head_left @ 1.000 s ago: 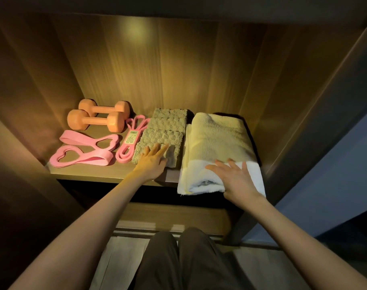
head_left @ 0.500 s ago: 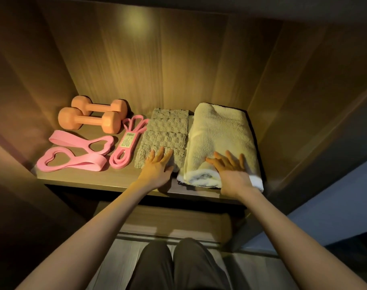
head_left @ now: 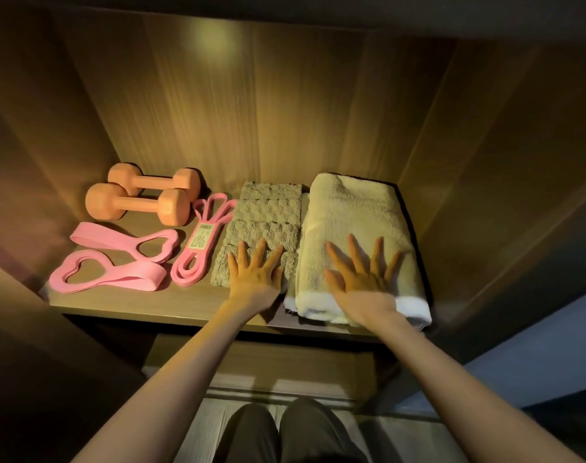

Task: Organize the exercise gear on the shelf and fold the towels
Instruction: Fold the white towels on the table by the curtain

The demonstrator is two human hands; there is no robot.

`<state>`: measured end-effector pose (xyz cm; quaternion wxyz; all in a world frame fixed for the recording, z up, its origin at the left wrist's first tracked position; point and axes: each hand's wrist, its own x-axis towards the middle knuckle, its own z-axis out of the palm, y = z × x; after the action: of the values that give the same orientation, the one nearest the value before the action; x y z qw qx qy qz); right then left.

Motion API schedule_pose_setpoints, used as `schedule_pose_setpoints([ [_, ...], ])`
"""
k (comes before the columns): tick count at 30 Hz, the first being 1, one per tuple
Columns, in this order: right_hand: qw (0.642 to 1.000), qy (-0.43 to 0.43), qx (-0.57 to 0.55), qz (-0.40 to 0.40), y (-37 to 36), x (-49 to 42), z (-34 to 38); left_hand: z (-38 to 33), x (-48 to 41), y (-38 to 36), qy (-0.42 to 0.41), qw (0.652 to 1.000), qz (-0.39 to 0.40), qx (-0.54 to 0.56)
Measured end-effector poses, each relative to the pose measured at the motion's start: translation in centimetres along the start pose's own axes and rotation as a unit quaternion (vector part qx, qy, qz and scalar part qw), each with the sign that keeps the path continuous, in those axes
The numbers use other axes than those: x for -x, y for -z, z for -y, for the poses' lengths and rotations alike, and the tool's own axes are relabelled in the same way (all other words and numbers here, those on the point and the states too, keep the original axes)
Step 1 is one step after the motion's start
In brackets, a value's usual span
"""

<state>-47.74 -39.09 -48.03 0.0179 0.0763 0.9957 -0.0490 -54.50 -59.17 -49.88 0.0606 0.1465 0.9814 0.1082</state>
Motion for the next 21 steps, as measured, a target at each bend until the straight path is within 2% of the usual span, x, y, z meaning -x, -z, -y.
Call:
schedule_pose_setpoints([
  [1,1.0,0.014,-0.008,0.004,-0.1,-0.4,-0.1,0.1,-0.1,-0.1,-0.002,1.0,0.001,-0.001],
  [3,0.989,0.041,-0.139,-0.01,1.0,-1.4,0.2,0.4,-0.2,-0.2,-0.002,1.0,0.006,-0.001],
  [4,0.969,0.065,-0.228,-0.065,1.7,-2.1,0.3,0.5,-0.1,-0.4,-0.002,1.0,0.005,-0.003],
  [6,0.941,0.096,-0.27,-0.178,2.9,-4.0,0.3,0.6,-0.2,-0.8,-0.004,1.0,-0.005,-0.01],
  [7,0.943,0.084,-0.26,-0.189,3.4,-5.0,0.2,0.7,-0.4,-0.9,-0.006,1.0,-0.006,-0.013],
  [9,0.964,0.02,-0.242,-0.107,3.3,-6.4,0.2,0.7,-0.6,-0.9,-0.006,1.0,0.001,-0.011],
  [11,0.991,0.016,-0.117,-0.057,2.1,-7.2,0.4,0.7,-0.6,-1.0,-0.003,1.0,0.002,-0.01],
  [13,0.998,0.025,-0.02,-0.059,0.8,-7.8,0.5,0.7,-0.6,-1.1,-0.003,1.0,-0.006,-0.01],
  [17,0.999,-0.002,-0.023,-0.038,0.5,-9.4,0.4,0.6,-0.6,-1.2,0.005,1.0,-0.01,-0.014],
  [21,1.0,0.01,-0.019,-0.012,1.3,-9.0,0.1,0.5,-0.3,-0.5,0.011,1.0,0.003,-0.014],
])
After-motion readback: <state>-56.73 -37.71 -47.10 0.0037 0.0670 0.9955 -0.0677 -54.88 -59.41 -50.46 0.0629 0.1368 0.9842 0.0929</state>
